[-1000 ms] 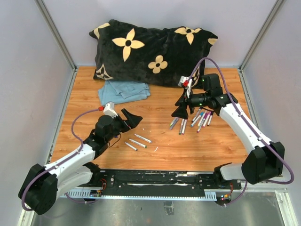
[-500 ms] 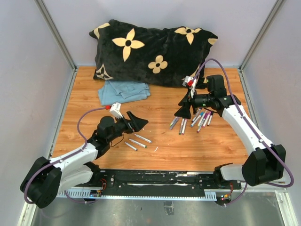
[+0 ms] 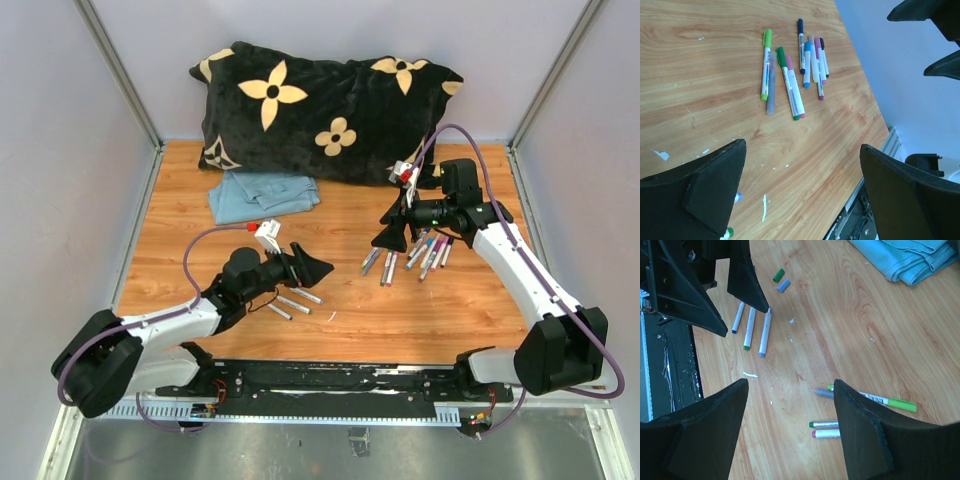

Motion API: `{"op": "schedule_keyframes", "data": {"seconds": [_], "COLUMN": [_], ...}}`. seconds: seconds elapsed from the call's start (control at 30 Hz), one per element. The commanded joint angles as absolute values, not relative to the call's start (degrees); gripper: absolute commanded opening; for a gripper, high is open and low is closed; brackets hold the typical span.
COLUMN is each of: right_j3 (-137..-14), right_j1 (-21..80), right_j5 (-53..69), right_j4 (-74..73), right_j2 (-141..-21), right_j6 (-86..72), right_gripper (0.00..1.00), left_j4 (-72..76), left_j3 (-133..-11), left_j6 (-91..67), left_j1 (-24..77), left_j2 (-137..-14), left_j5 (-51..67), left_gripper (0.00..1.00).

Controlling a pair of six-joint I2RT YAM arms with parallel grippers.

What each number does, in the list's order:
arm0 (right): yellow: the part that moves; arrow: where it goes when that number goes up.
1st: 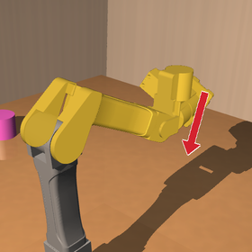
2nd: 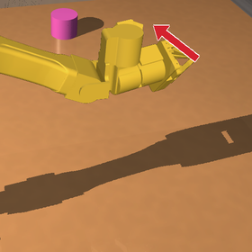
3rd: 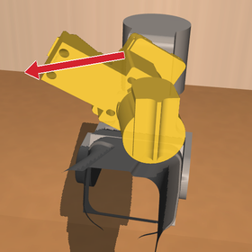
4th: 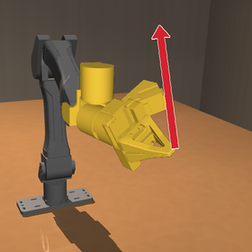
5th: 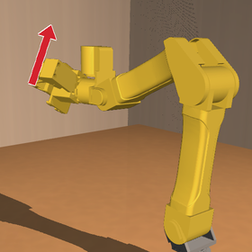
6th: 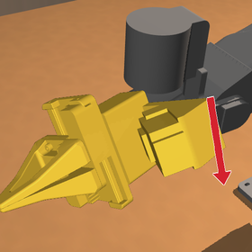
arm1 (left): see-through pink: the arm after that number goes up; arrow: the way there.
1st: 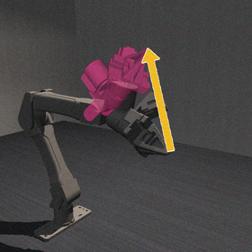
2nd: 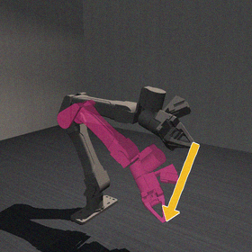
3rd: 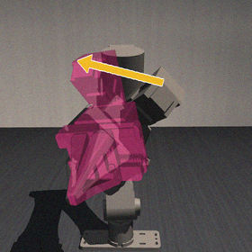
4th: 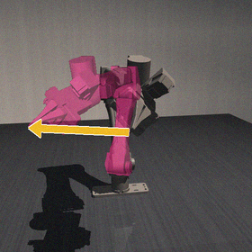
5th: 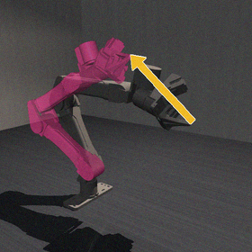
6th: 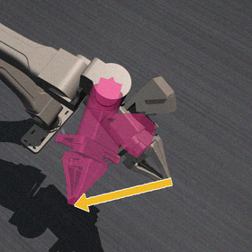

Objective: Open the pen caps
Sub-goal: Pick up the pen from the center of the board.

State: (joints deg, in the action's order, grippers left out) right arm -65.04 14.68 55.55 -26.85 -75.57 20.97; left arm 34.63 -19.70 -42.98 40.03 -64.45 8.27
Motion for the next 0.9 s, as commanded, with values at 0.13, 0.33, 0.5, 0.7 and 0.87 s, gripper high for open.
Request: {"op": "schedule_keyframes", "data": {"seconds": [0.13,0.33,0.5,0.7,0.87], "right_j3": [-64.57,-64.59,-64.27,-64.22,-64.16], "right_j1": [13.12,12.06,10.12,8.43,7.84], "right_j5": [56.74,54.63,53.16,52.91,52.91], "right_j4": [-26.21,-25.73,-24.73,-24.27,-24.33], "right_j2": [-75.50,-76.06,-76.24,-76.50,-76.74], "right_j6": [20.63,19.27,17.37,16.50,16.44], "right_gripper": [0.70,0.71,0.71,0.71,0.71], "left_j4": [41.62,28.37,18.81,5.52,1.29], "left_j3": [-21.77,-30.79,-40.59,-56.40,-65.32], "left_j6": [-41.31,-33.79,-28.55,-21.88,-18.09], "left_j1": [40.67,44.21,46.53,46.58,46.58], "left_j2": [-70.69,-76.87,-85.42,-97.37,-105.52], "left_j5": [12.29,5.31,-0.37,-2.25,0.42], "left_gripper": [0.96,0.91,0.76,0.49,0.37]}}
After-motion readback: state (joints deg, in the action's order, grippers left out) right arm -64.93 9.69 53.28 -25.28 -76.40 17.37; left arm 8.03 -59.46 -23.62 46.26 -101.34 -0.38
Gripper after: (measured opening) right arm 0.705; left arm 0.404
